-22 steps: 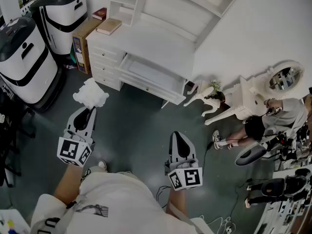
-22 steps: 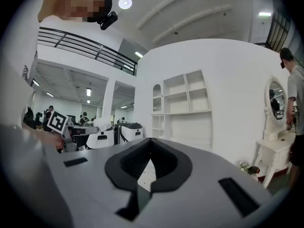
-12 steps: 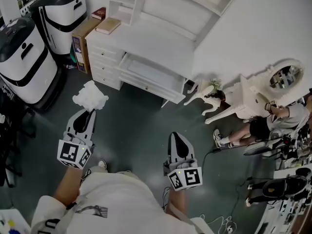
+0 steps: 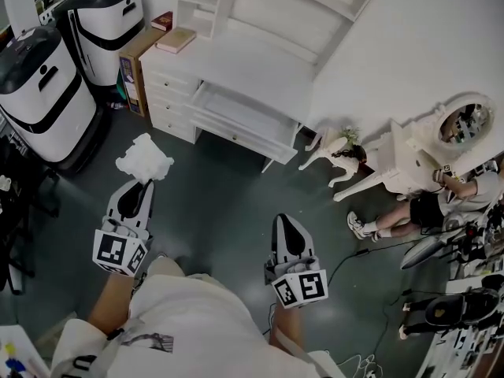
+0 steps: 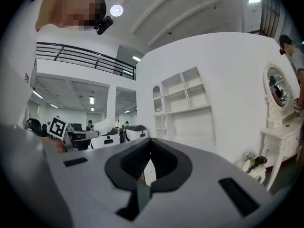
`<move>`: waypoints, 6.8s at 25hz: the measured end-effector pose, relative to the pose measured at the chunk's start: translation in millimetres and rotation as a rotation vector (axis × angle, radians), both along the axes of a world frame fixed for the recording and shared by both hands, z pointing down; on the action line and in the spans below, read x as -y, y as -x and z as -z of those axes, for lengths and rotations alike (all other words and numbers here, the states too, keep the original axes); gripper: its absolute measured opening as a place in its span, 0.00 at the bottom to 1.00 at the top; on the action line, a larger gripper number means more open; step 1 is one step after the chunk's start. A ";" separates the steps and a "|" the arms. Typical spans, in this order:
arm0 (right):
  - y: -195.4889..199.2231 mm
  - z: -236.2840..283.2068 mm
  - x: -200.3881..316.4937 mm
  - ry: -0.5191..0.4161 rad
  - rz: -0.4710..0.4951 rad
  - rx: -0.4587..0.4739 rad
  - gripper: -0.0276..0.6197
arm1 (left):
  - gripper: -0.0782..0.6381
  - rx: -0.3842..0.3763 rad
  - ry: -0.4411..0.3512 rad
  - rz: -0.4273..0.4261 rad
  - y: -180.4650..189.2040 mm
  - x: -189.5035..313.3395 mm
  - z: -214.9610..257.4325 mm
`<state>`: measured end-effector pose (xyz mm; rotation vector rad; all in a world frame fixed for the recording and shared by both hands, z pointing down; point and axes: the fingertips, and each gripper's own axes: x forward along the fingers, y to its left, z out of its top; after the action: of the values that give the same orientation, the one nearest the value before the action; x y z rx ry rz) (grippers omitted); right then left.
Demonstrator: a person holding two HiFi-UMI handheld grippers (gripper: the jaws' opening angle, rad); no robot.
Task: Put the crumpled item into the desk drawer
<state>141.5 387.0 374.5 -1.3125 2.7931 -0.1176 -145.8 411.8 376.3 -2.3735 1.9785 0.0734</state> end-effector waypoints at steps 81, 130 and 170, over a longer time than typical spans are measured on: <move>61.2 -77.0 541.8 0.236 0.021 -0.075 0.06 | 0.18 0.004 0.389 -0.274 -39.1 563.4 -143.3; 3.7 -128.2 532.3 0.352 -0.133 -0.071 0.06 | 0.18 0.514 1.046 -0.815 -107.8 608.3 -400.0; -26.9 -160.6 565.9 0.414 -0.102 -0.042 0.06 | 0.18 0.694 1.238 -0.779 -127.1 631.4 -468.7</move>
<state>168.4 -179.0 535.1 -1.5459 2.8276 -0.7039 -18.7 -219.7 845.0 -2.8383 0.6578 -2.0797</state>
